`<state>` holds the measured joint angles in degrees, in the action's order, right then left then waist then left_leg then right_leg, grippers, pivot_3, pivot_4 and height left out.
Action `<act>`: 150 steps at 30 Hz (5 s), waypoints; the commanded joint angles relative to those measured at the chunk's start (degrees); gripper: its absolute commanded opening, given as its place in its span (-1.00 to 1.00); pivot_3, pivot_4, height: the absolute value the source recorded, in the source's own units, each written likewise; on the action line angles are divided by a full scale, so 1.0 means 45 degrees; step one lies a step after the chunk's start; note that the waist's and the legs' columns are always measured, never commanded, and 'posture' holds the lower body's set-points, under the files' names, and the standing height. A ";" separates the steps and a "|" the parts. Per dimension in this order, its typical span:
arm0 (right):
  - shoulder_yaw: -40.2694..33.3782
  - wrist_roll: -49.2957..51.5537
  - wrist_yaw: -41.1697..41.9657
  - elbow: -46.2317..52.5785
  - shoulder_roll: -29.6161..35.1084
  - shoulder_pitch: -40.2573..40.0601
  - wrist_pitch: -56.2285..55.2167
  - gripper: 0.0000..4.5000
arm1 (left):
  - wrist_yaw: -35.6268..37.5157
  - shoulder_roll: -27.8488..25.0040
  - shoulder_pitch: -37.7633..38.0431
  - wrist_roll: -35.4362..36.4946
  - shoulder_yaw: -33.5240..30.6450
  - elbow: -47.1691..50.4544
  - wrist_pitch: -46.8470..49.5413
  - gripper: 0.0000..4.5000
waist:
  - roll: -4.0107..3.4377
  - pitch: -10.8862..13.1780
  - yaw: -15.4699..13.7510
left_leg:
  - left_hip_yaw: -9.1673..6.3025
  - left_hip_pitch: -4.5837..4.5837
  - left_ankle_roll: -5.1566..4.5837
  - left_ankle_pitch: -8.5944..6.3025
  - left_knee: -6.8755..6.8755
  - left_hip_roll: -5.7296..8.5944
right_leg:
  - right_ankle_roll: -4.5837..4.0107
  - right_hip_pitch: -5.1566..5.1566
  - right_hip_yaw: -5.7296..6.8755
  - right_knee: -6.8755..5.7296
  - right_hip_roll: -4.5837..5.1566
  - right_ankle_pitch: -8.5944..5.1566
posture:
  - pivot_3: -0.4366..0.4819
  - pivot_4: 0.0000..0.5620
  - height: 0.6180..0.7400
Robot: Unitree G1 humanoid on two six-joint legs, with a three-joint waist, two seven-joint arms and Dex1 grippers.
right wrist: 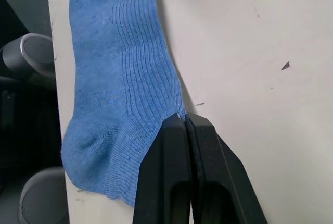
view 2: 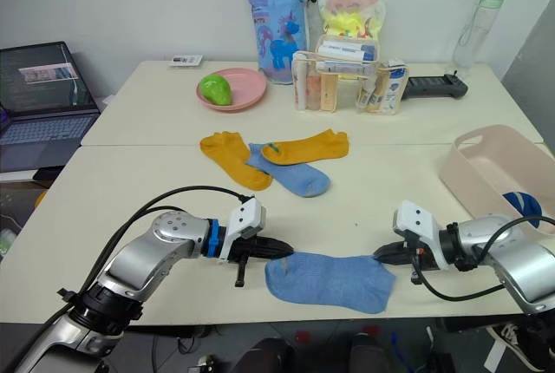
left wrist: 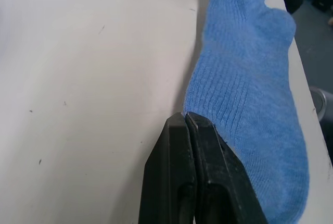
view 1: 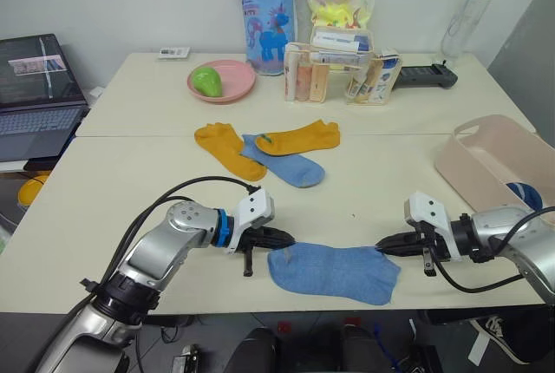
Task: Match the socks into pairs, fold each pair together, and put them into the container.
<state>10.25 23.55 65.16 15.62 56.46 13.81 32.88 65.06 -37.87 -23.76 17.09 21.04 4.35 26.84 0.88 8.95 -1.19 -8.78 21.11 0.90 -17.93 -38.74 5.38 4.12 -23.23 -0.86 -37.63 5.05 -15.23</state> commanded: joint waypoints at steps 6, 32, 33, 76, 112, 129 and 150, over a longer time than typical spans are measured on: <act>-0.0022 -0.1239 -0.0623 -0.0446 -0.0941 0.0773 -0.0748 -0.98 | 0.0399 0.0459 -0.0879 -0.0900 0.0169 -0.0919 -0.0778 -1.00 | 0.0000 0.0000 0.0012 | -0.0007 0.0007 0.0002 -0.0001 -0.0003 0.0003 | 0.0000 -0.0004 0.0003 0.0002 -0.0001 0.0000 | -0.05 -0.47 1.00; -0.2239 -0.0376 -0.1748 0.1568 -0.1185 0.0089 0.0752 0.72 | -0.0674 0.0295 -0.0496 -0.0854 -0.2235 -0.0725 -0.1721 0.53 | -0.0001 0.0000 0.0026 | -0.0020 0.0006 0.0005 -0.0003 -0.0005 0.0003 | 0.0000 -0.0013 -0.0002 -0.0008 0.0000 0.0000 | -0.05 -0.47 1.00; -0.2357 -0.0268 -0.1919 0.1868 -0.1275 0.0002 0.0899 0.91 | -0.0868 0.0288 -0.0452 -0.0925 -0.2390 -0.0701 -0.1852 0.69 | -0.0001 0.0000 0.0024 | -0.0022 0.0007 0.0006 -0.0003 -0.0003 0.0003 | 0.0000 -0.0016 -0.0003 -0.0008 0.0000 0.0000 | -0.05 -0.47 1.00; -0.4666 -0.0147 -0.3379 0.3474 -0.1883 -0.4198 -0.1652 -0.83 | -0.1563 0.0883 0.2425 0.1168 -0.3639 0.0951 -0.3133 -0.91 | 0.0000 -0.0009 -0.0022 | -0.0038 -0.0021 0.0006 -0.0008 0.0001 0.0001 | 0.0002 0.0014 -0.0005 -0.0013 -0.0007 0.0000 | -0.05 -0.47 1.00; -0.3253 -0.5225 -0.9454 0.0003 -0.6129 -0.2910 -0.4135 1.00 | -0.7382 0.3187 0.4661 -0.1186 -0.5537 -0.0091 -0.5470 0.99 | -0.0023 -0.0022 -0.0002 | -0.0023 -0.0036 0.0024 -0.0015 0.0006 0.0009 | 0.0000 -0.0002 -0.0033 -0.0023 -0.0015 0.0000 | -0.05 -0.47 1.00; -0.2508 -0.3009 -0.6632 0.2156 -0.4936 -0.1393 -0.1827 1.00 | -0.5724 0.4606 -0.0994 -0.2765 -0.1633 -0.2634 -0.3586 0.99 | -0.0025 -0.0026 0.0054 | -0.0025 -0.0028 0.0023 -0.0014 -0.0005 0.0019 | 0.0001 0.0004 -0.0026 -0.0019 -0.0024 0.0000 | -0.05 -0.47 1.00; -0.2208 -0.2527 -0.6261 0.3389 -0.4926 -0.2334 -0.1899 1.00 | -0.6685 0.5424 -0.1967 -0.4047 -0.1595 -0.5418 -0.4202 -0.99 | -0.0024 -0.0025 0.0188 | -0.0047 -0.0025 0.0025 -0.0014 -0.0002 0.0024 | 0.0003 -0.0009 -0.0025 -0.0024 -0.0020 -0.0001 | -0.05 -0.47 1.00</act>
<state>0.77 11.95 36.72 28.98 33.88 3.21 24.68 35.57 -13.69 -31.68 -1.35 15.35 -20.74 8.68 0.77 8.84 -0.34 -9.00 21.00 1.02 -18.00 -38.75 5.49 4.14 -23.27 -0.97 -37.74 4.96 -15.23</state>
